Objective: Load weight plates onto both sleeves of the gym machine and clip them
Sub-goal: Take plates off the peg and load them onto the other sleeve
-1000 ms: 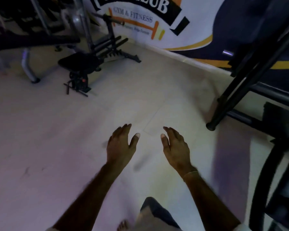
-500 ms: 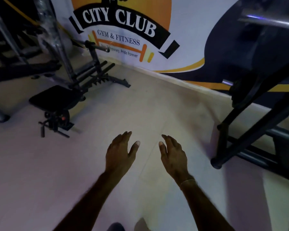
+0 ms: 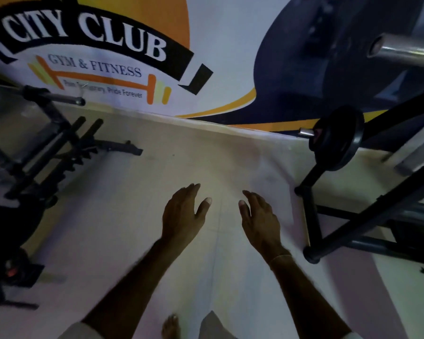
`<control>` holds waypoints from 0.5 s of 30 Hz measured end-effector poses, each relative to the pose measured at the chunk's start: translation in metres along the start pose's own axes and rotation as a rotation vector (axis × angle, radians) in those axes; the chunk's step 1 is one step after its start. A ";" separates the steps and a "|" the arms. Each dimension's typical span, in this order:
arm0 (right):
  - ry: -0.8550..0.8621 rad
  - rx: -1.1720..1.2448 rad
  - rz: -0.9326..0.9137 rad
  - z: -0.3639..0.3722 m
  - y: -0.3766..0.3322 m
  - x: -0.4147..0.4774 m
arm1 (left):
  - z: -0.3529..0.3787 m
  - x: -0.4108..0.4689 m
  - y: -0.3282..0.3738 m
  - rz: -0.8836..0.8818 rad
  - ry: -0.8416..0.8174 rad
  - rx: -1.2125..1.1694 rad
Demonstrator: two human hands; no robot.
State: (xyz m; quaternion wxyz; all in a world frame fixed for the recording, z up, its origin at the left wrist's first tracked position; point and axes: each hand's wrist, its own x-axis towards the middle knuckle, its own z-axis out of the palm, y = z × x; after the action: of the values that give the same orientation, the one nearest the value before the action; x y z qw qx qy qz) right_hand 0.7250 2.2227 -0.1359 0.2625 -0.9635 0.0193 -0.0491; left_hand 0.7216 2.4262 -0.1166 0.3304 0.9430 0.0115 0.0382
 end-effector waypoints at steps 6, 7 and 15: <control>0.073 0.014 0.127 0.024 -0.023 0.123 | -0.007 0.157 -0.016 0.115 -0.077 0.043; 0.085 0.014 0.141 0.029 -0.024 0.145 | -0.005 0.183 -0.018 0.135 -0.084 0.050; 0.111 0.065 0.234 0.062 -0.012 0.334 | 0.024 0.384 -0.022 0.190 -0.163 0.082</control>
State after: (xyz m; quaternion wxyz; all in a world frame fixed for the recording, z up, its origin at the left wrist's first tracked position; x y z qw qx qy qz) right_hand 1.0634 2.2439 -0.1550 0.2960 -0.9415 0.1445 -0.0721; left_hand 1.1068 2.4464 -0.1247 0.2863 0.9525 -0.1030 -0.0080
